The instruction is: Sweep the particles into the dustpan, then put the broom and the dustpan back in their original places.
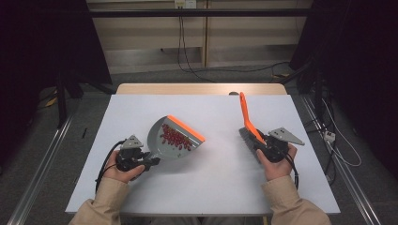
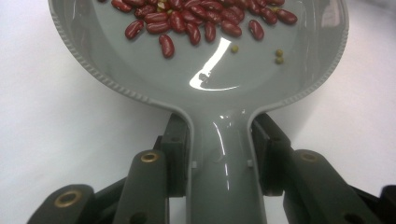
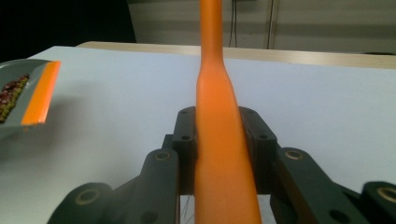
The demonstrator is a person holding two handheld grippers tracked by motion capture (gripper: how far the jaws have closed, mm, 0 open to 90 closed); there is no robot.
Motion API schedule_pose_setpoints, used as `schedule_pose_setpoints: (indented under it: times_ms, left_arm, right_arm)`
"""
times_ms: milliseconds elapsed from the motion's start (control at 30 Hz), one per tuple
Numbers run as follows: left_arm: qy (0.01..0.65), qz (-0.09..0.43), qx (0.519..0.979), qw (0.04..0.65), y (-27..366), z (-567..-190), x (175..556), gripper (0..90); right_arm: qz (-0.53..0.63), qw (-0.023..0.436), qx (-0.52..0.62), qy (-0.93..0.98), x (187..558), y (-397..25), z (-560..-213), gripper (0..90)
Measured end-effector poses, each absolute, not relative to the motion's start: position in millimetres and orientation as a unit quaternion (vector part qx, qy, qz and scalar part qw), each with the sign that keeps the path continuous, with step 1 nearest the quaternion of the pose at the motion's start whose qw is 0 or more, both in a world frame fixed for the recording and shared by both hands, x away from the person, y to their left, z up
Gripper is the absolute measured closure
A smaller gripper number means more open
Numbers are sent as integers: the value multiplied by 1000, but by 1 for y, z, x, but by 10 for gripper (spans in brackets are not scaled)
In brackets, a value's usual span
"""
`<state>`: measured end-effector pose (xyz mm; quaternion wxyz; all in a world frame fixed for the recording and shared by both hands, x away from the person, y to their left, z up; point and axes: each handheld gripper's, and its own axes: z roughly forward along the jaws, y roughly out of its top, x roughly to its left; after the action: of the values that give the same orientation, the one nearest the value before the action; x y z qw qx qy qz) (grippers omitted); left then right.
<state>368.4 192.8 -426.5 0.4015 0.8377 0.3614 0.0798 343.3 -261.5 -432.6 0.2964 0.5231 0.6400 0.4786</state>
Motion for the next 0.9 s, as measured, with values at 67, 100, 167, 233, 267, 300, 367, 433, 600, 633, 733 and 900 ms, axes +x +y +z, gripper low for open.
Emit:
schedule_pose_setpoints:
  times_ms: [67, 100, 167, 233, 267, 300, 367, 433, 600, 633, 733, 900]
  left_arm:
    - [380, 84, 832, 395, 199, -428, 371, 631]
    - [390, 89, 829, 392, 201, -429, 372, 631]
    - [405, 95, 824, 385, 205, -430, 374, 631]
    - [420, 103, 819, 377, 210, -433, 377, 631]
    - [426, 106, 819, 370, 212, -433, 378, 631]
    - [436, 107, 814, 370, 213, -435, 379, 630]
    - [453, 110, 808, 360, 218, -436, 382, 631]
    - [466, 117, 802, 355, 222, -438, 385, 631]
    - [499, 137, 783, 346, 228, -441, 391, 631]
    - [501, 140, 782, 343, 229, -441, 392, 630]
    - [511, 137, 780, 335, 227, -443, 395, 630]
    - [515, 138, 779, 331, 223, -445, 395, 627]
  right_arm:
    - [474, 298, 525, 640, 344, -264, -433, 711]
    - [473, 301, 526, 640, 345, -266, -434, 711]
    - [465, 304, 529, 642, 345, -268, -435, 711]
    - [459, 308, 534, 639, 346, -271, -436, 711]
    - [457, 311, 536, 638, 347, -273, -436, 711]
    - [456, 314, 538, 636, 347, -275, -436, 711]
    - [449, 322, 540, 635, 348, -278, -436, 711]
    - [446, 325, 543, 633, 349, -281, -437, 711]
    - [429, 344, 544, 634, 350, -284, -438, 710]
    - [424, 348, 543, 635, 350, -284, -438, 711]
    - [408, 356, 545, 640, 349, -286, -441, 711]
    - [397, 354, 537, 655, 348, -282, -446, 710]
